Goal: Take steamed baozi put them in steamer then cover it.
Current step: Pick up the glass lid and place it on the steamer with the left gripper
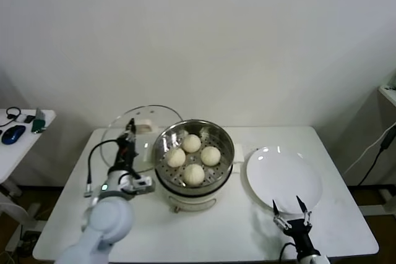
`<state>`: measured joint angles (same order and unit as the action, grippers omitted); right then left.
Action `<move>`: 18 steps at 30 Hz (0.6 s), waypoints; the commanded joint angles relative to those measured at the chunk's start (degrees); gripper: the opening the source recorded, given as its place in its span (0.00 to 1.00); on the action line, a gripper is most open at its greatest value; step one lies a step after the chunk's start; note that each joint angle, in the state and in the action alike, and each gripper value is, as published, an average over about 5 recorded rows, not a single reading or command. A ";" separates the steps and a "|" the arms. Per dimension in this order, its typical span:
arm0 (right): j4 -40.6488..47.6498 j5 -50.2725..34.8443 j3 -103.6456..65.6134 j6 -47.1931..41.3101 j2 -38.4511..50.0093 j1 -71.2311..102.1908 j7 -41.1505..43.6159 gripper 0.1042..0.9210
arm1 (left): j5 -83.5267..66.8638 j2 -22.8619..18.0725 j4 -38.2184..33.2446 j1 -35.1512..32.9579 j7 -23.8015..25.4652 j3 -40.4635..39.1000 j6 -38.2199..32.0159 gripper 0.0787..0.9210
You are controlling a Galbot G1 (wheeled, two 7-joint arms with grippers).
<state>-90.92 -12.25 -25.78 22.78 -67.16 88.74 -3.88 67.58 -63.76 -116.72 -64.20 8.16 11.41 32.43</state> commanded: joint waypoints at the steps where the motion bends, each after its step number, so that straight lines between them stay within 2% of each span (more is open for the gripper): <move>1: 0.09 -0.70 0.15 -1.06 0.26 -1.04 -0.45 0.88 | 11.11 -10.23 3.64 7.91 5.07 -16.96 6.14 0.07; 10: 0.13 -1.36 0.67 -1.62 0.80 -2.05 -0.46 0.88 | 17.34 -15.29 5.02 5.98 8.21 -19.02 6.85 0.07; 18: 0.52 -1.28 1.45 -1.52 0.90 -2.60 -0.51 0.88 | 21.28 -18.95 6.60 4.70 7.73 -18.89 5.93 0.07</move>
<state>-90.58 -13.29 -24.67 21.39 -66.32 86.47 -4.28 81.96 -76.86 -111.82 -59.53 14.39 -3.97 37.59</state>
